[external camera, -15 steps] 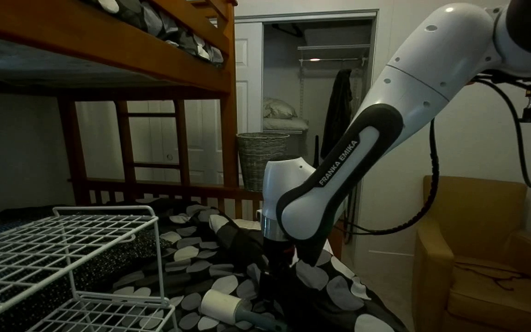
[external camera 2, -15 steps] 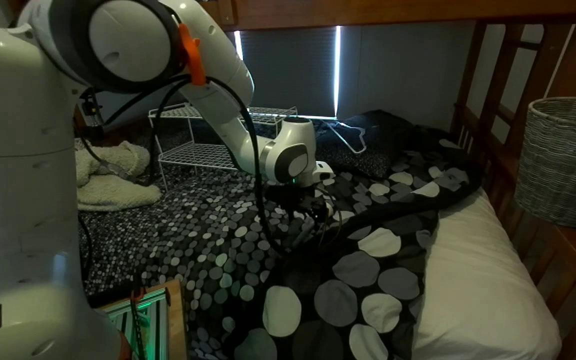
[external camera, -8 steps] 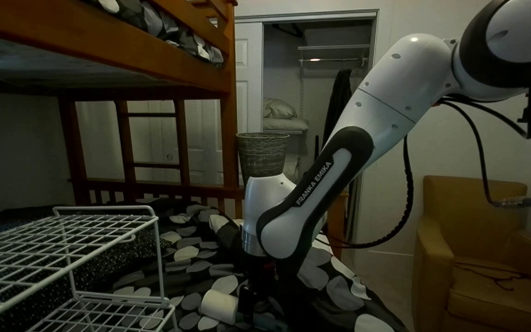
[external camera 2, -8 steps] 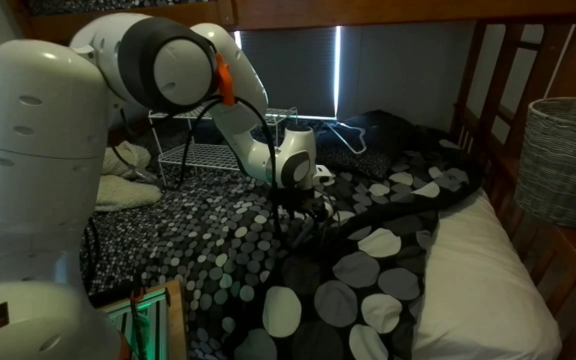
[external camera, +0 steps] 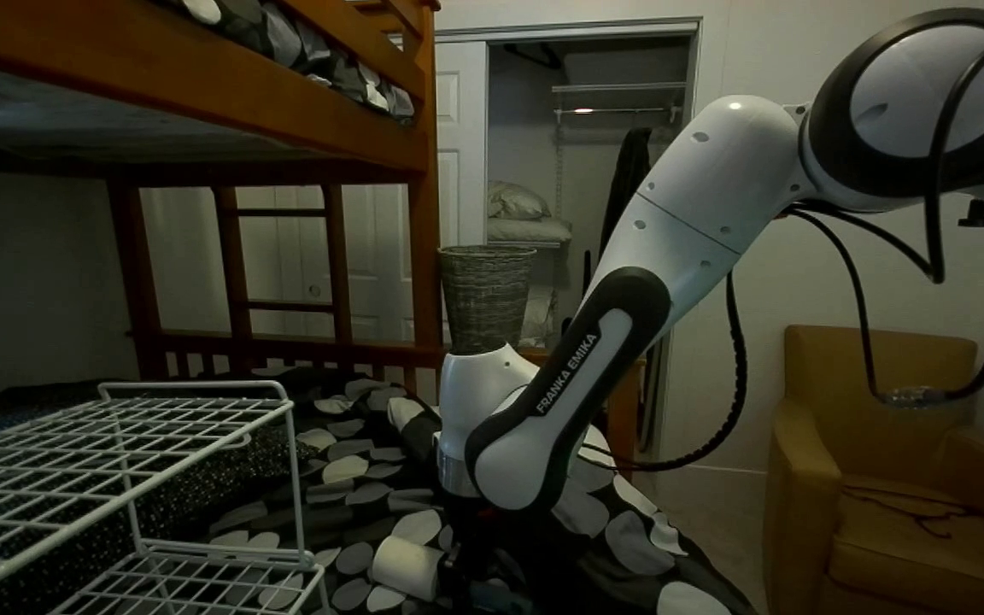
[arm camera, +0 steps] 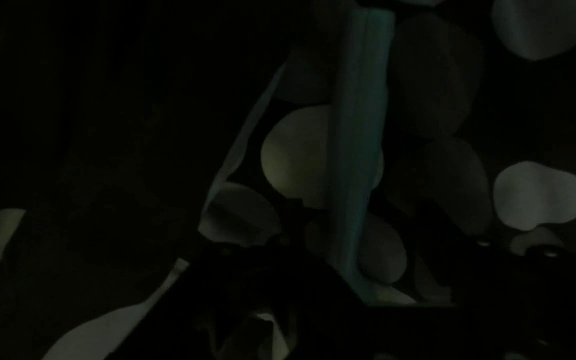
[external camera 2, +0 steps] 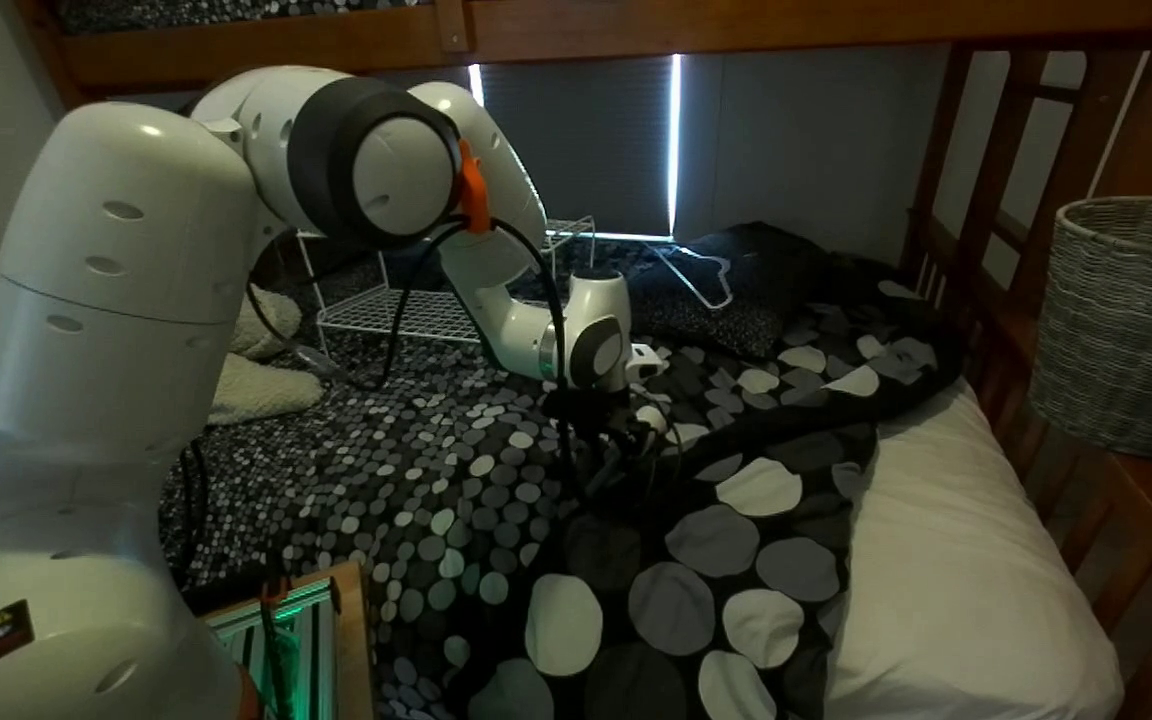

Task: Pick up the lint roller and put it on the white bed sheet on the bed, cover the lint roller with the black duvet cover

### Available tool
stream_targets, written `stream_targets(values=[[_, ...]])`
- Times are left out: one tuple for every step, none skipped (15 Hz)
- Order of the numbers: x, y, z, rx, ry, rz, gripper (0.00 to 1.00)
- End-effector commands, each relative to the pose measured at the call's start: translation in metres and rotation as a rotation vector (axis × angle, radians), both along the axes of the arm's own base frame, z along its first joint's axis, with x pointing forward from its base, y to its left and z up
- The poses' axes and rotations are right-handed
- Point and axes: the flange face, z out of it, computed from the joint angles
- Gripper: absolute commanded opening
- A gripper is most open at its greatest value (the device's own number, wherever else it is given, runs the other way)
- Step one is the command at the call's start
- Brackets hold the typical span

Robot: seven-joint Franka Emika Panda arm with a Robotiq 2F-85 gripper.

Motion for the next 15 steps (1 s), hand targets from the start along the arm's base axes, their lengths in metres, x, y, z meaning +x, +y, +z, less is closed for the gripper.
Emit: stream_targets(values=[[0.007, -0.006, -0.001, -0.019, -0.026, -0.019, 0.28], [0.008, -0.008, 0.002, -0.016, -0.022, -0.023, 0.19], [0.009, -0.009, 0.007, -0.014, -0.030, -0.024, 0.12], [0.010, -0.009, 0.010, -0.010, -0.033, -0.027, 0.06], [0.010, -0.009, 0.013, -0.005, -0.037, -0.026, 0.01], [0.011, -0.009, 0.018, 0.002, -0.039, -0.028, 0.04], [0.012, -0.010, 0.018, 0.003, -0.045, -0.029, 0.05], [0.012, -0.010, 0.022, 0.006, -0.052, -0.027, 0.05], [0.013, -0.009, 0.026, 0.010, -0.062, -0.025, 0.05], [0.014, -0.009, 0.031, 0.012, -0.072, -0.024, 0.05], [0.015, -0.008, 0.039, 0.016, -0.090, -0.023, 0.05], [0.017, -0.006, 0.044, 0.024, -0.102, -0.024, 0.05], [0.018, -0.005, 0.052, 0.031, -0.122, -0.022, 0.05], [0.020, -0.003, 0.057, 0.038, -0.143, -0.020, 0.05], [0.021, -0.002, 0.063, 0.046, -0.160, -0.017, 0.05]])
